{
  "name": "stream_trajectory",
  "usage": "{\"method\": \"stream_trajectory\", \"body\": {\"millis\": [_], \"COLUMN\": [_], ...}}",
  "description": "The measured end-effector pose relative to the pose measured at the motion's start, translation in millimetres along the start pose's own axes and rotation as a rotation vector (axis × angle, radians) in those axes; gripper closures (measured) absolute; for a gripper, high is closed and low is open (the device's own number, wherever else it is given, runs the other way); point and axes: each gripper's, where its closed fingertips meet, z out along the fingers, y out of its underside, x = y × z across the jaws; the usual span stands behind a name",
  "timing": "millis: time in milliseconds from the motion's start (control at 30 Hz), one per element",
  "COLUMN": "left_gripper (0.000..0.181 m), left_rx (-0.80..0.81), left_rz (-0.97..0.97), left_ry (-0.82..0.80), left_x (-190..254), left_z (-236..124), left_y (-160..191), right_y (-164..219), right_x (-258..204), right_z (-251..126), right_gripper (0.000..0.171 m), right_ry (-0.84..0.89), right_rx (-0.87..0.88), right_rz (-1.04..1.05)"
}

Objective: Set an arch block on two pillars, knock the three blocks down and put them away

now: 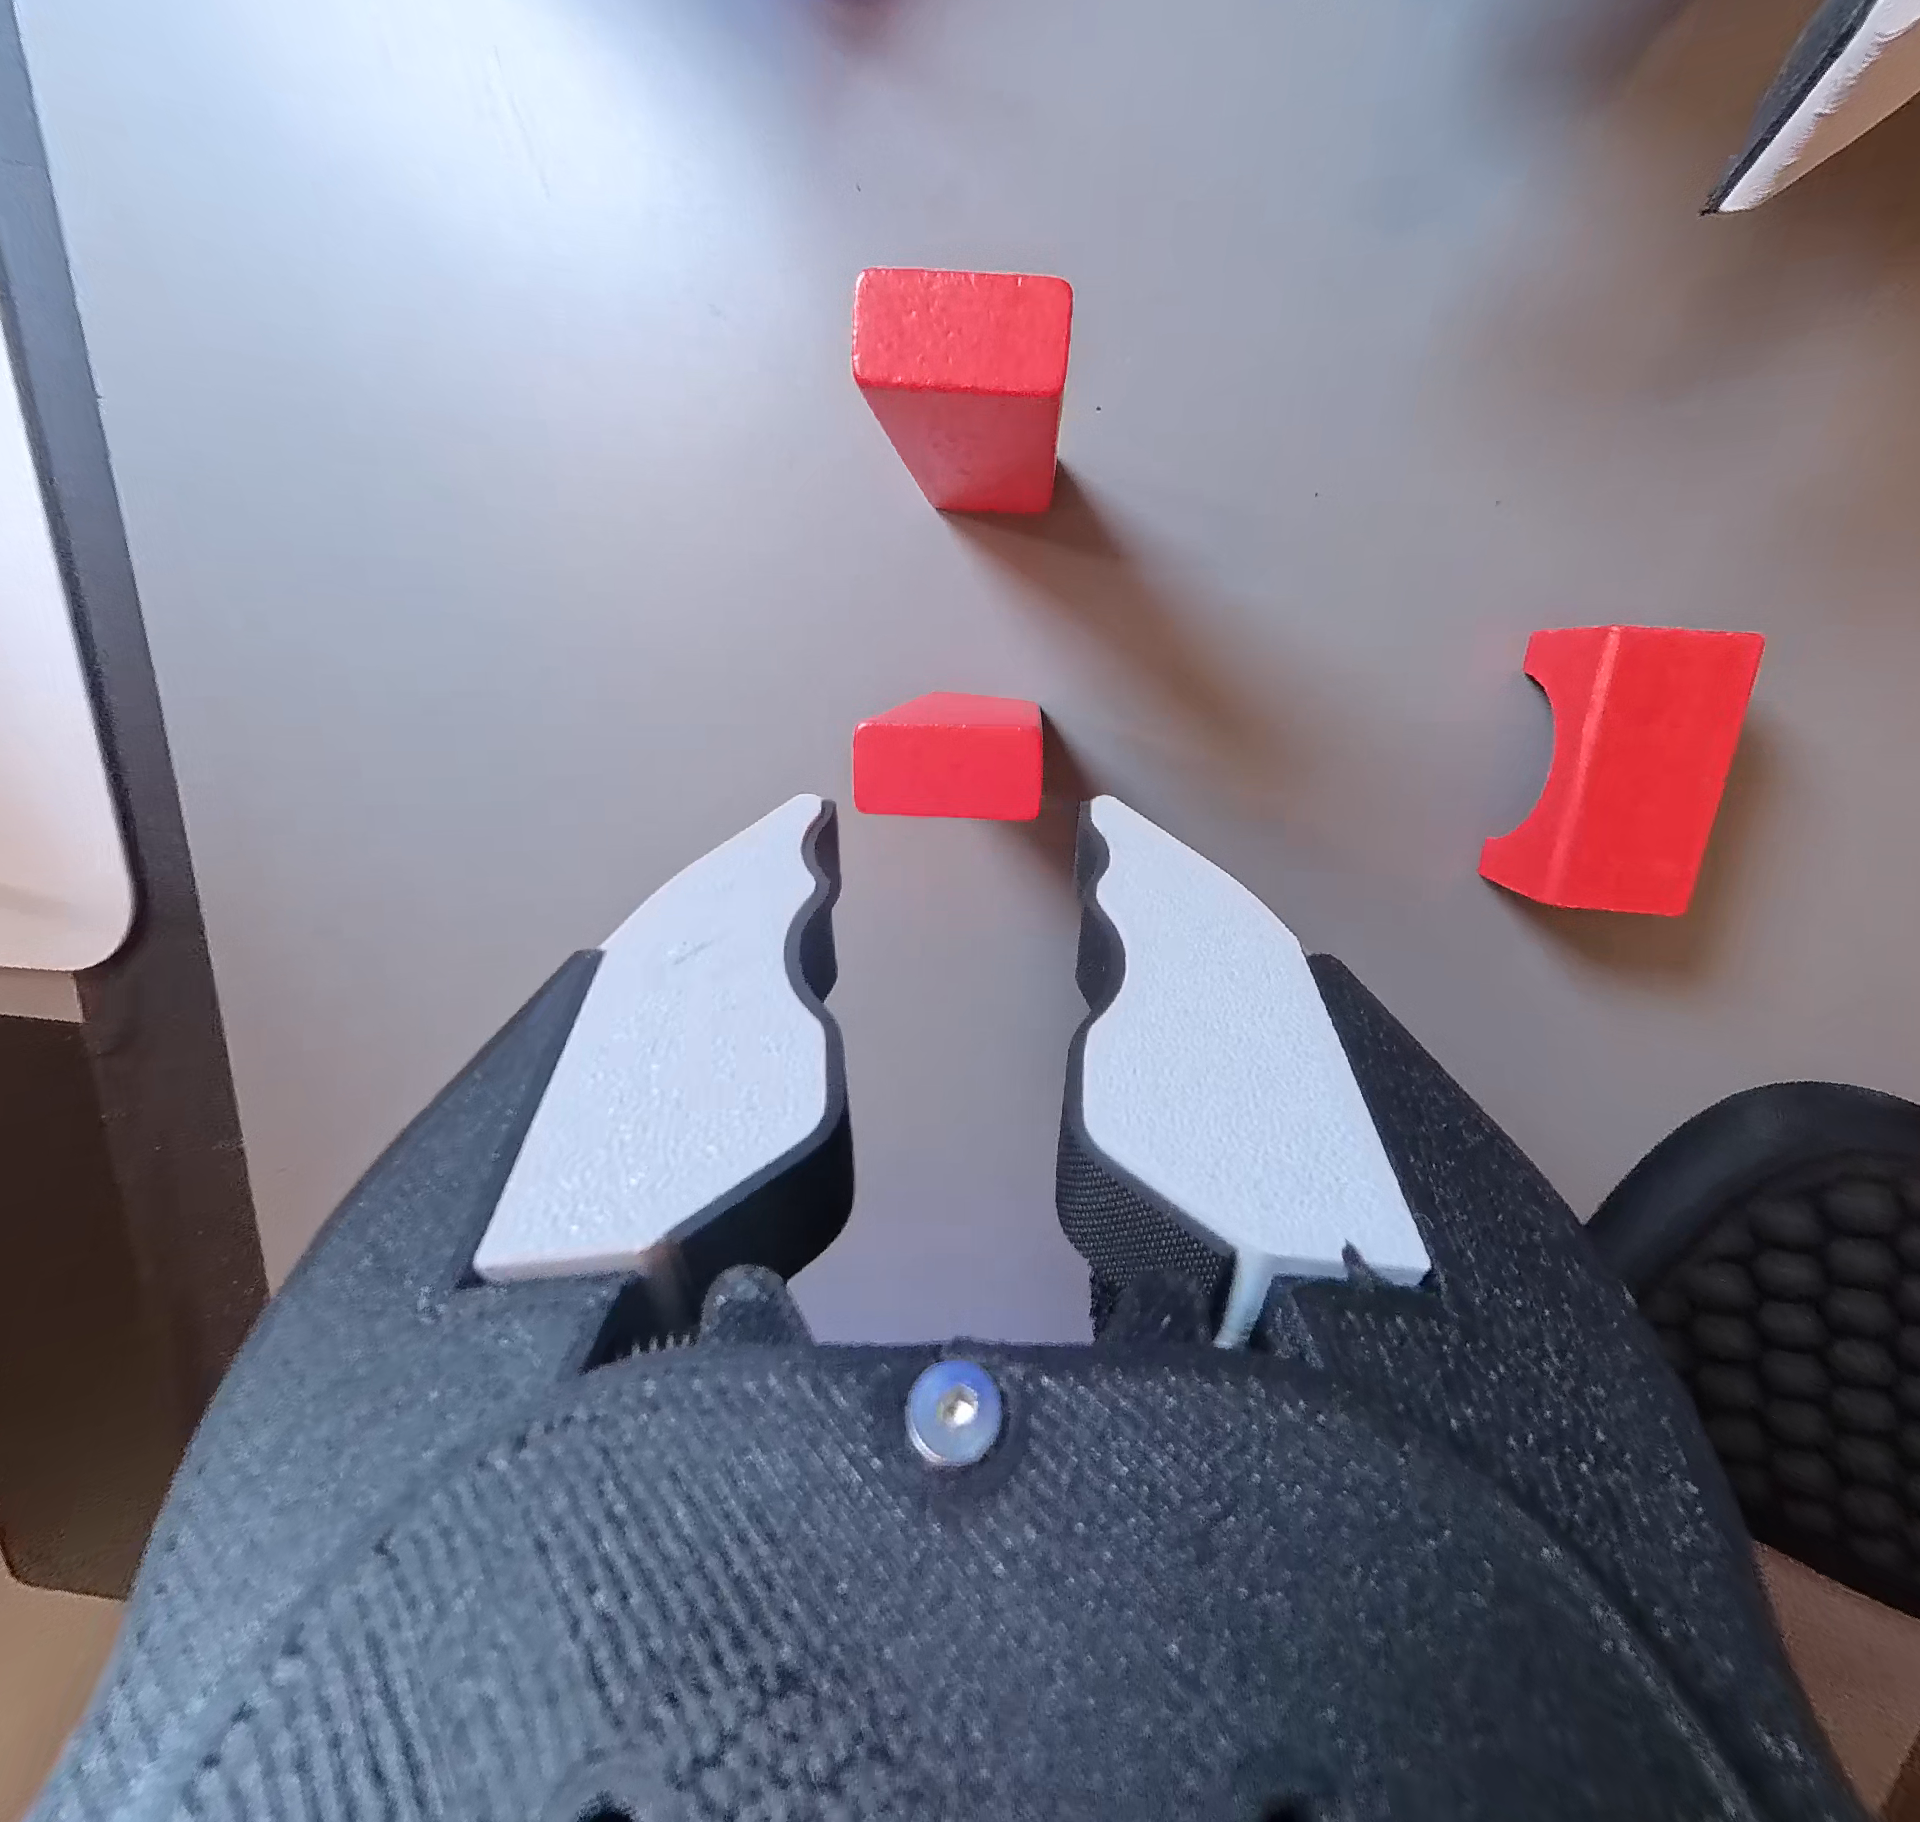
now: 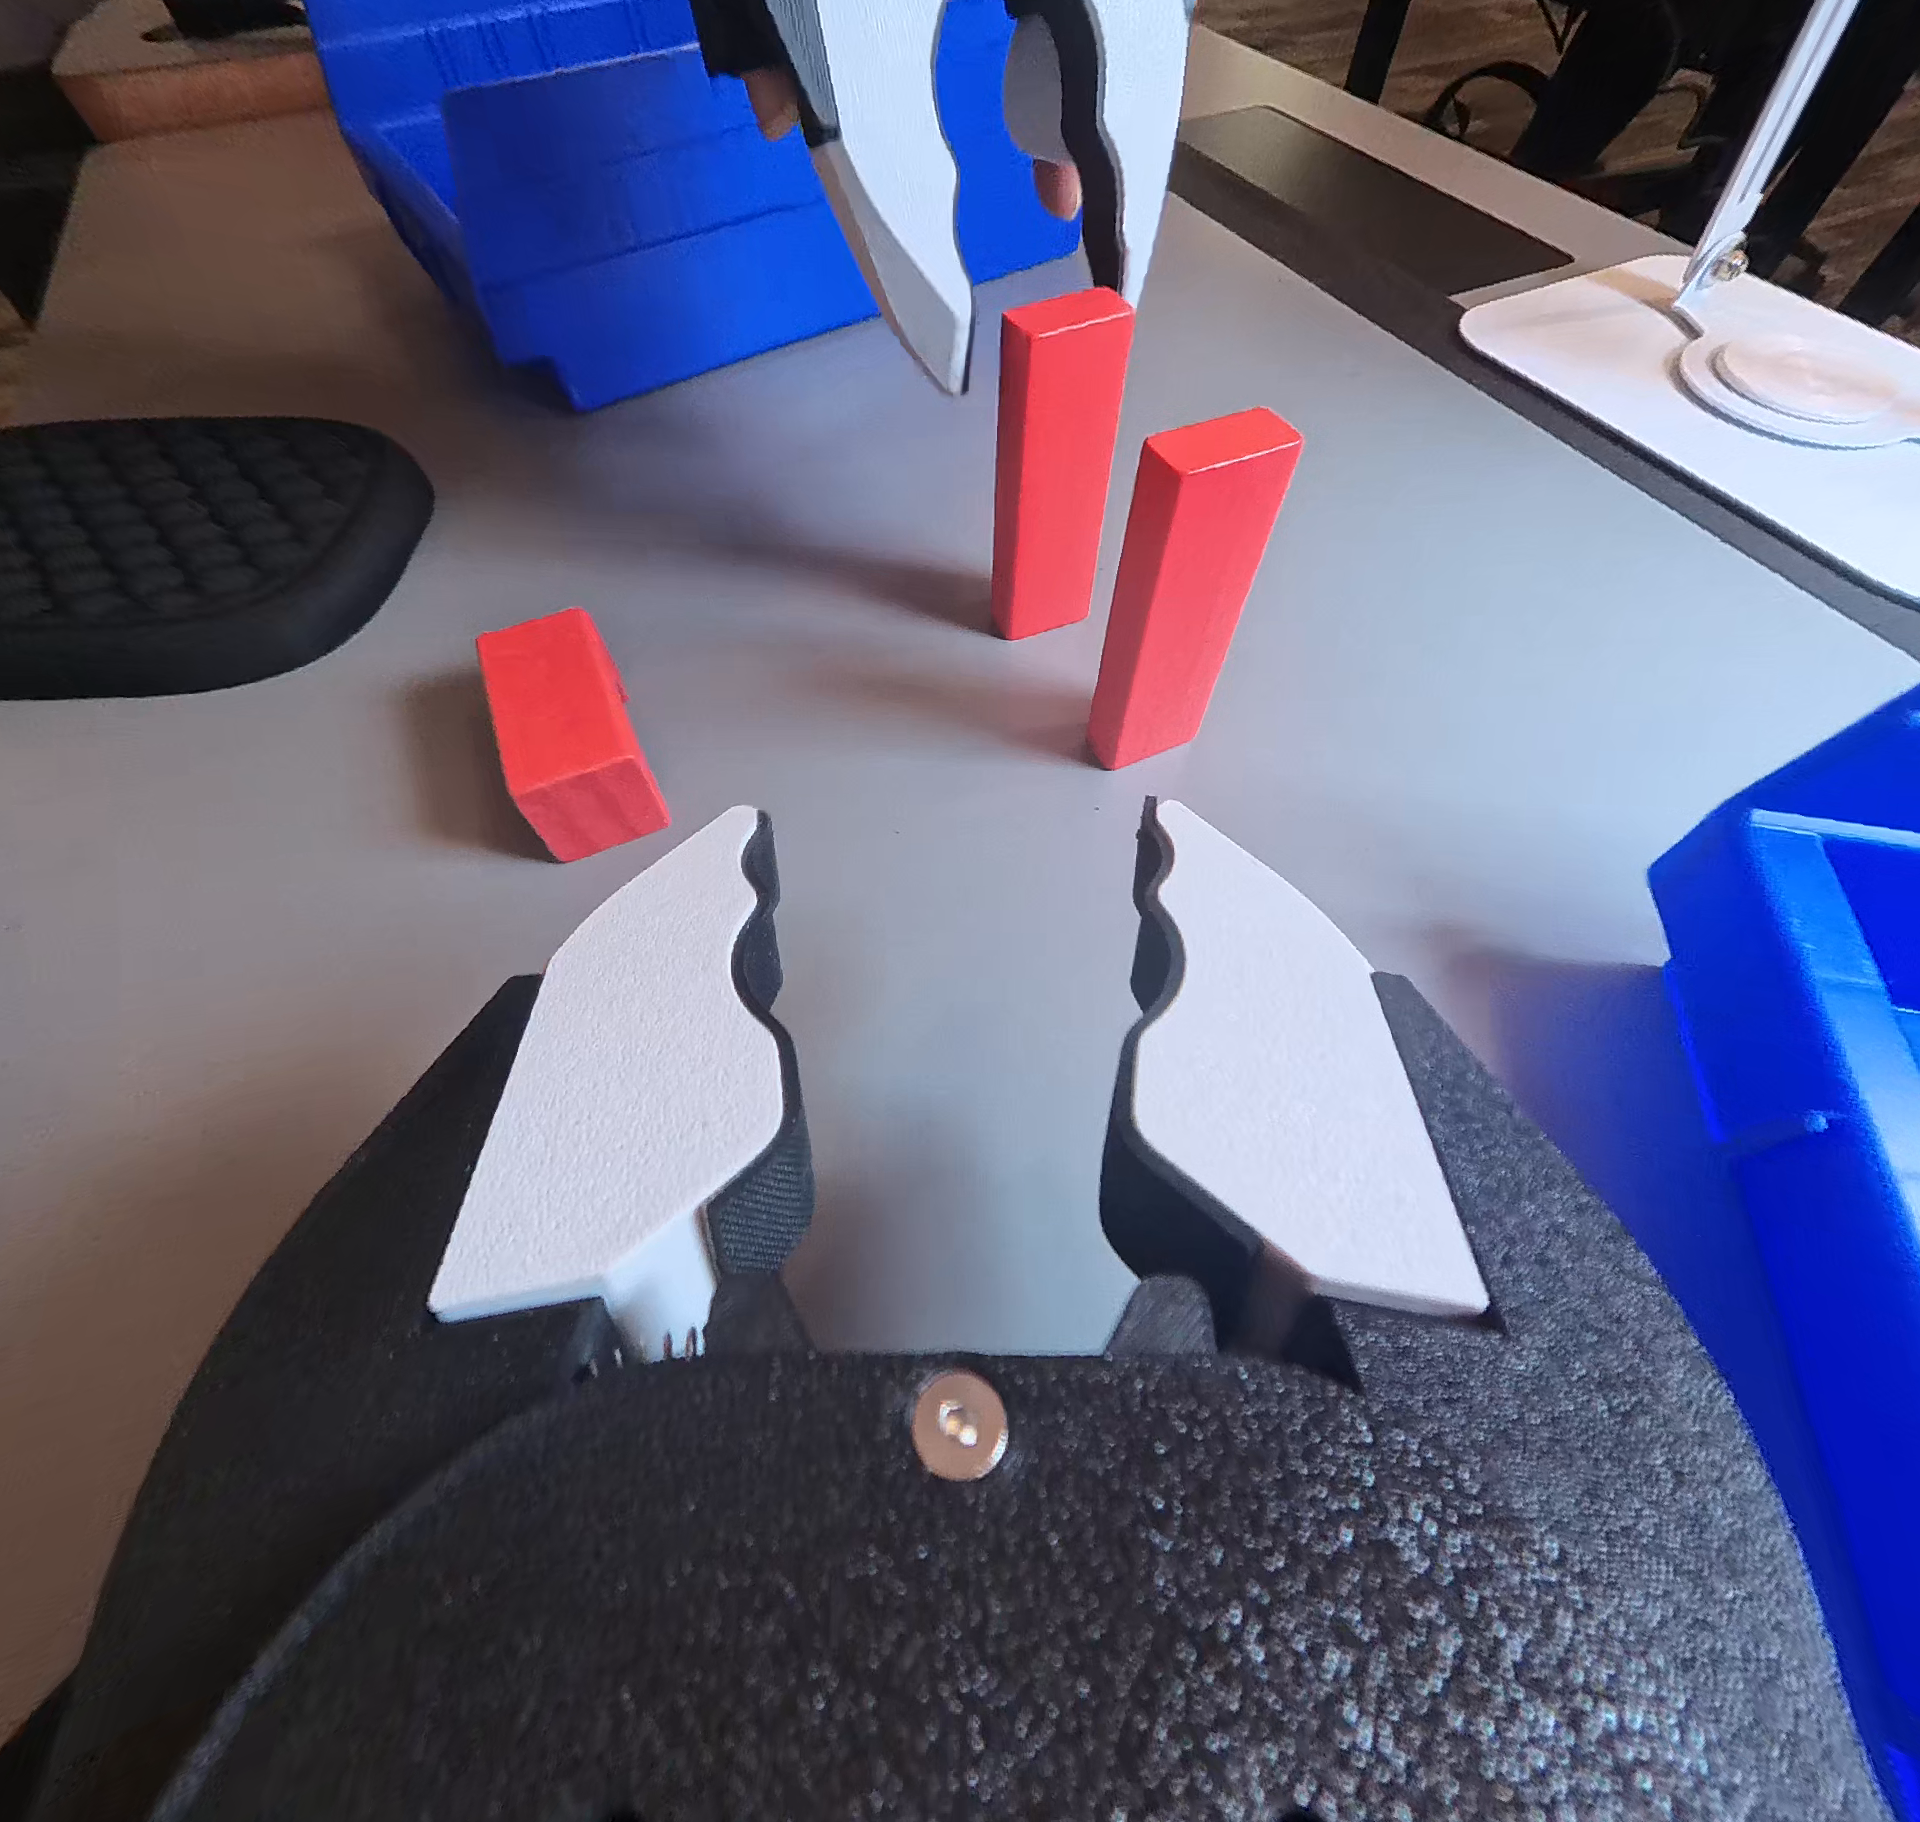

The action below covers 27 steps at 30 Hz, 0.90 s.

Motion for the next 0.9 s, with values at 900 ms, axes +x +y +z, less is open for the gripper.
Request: {"method": "stream_trajectory", "body": {"millis": [900], "left_gripper": [0.13], "left_rx": [0.697], "left_rz": [-0.117], "left_ry": [-0.041], "left_x": [145], "left_z": [6], "left_y": [17], "right_y": [20], "right_x": [-107], "right_z": [72], "right_gripper": [0.137], "right_ry": [-0.302], "right_rx": [-0.37], "right_rz": [-0.364]}}
